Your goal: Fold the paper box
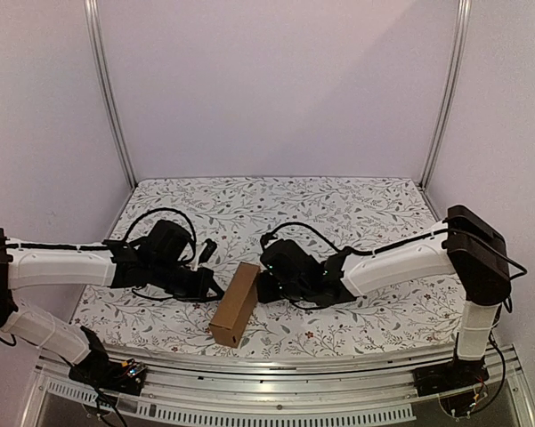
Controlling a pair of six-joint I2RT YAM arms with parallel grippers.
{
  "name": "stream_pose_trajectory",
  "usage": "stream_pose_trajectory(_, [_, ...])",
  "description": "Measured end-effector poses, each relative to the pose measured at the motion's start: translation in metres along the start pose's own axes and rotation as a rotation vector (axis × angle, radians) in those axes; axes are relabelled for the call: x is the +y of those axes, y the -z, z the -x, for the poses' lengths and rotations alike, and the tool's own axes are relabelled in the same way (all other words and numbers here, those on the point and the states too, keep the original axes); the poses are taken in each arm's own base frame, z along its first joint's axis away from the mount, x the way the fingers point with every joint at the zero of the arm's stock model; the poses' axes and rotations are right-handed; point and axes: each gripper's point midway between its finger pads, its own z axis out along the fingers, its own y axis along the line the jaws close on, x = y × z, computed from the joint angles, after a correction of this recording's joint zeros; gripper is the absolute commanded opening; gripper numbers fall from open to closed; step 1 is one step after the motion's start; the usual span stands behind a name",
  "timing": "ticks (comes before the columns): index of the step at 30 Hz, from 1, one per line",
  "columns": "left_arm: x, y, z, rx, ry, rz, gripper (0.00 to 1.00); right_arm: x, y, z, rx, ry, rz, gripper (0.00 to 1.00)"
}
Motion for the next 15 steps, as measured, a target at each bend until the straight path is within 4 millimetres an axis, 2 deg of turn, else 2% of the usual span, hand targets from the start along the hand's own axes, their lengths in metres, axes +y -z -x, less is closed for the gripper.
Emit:
stream_pose_trajectory(3, [-0.001,0.000,0.002,-0.006,0.002,-0.005,0.00,-0.001,-0.014,0.020,-0.030,-0.020,0.010,0.00])
stream_pose_trajectory(6, [-0.002,0.000,0.003,-0.013,0.004,-0.009,0.00,-0.005,-0.023,0.026,-0.036,-0.026,0.019,0.00])
stream_pose_trajectory(10, [-0.003,0.000,0.004,-0.018,0.005,-0.013,0.00,-0.010,-0.026,0.020,-0.009,-0.013,0.029,0.00])
stream_pose_trajectory(15, [-0.006,0.000,0.004,-0.014,0.003,-0.026,0.00,-0.017,-0.018,-0.006,0.073,0.002,0.063,0.00])
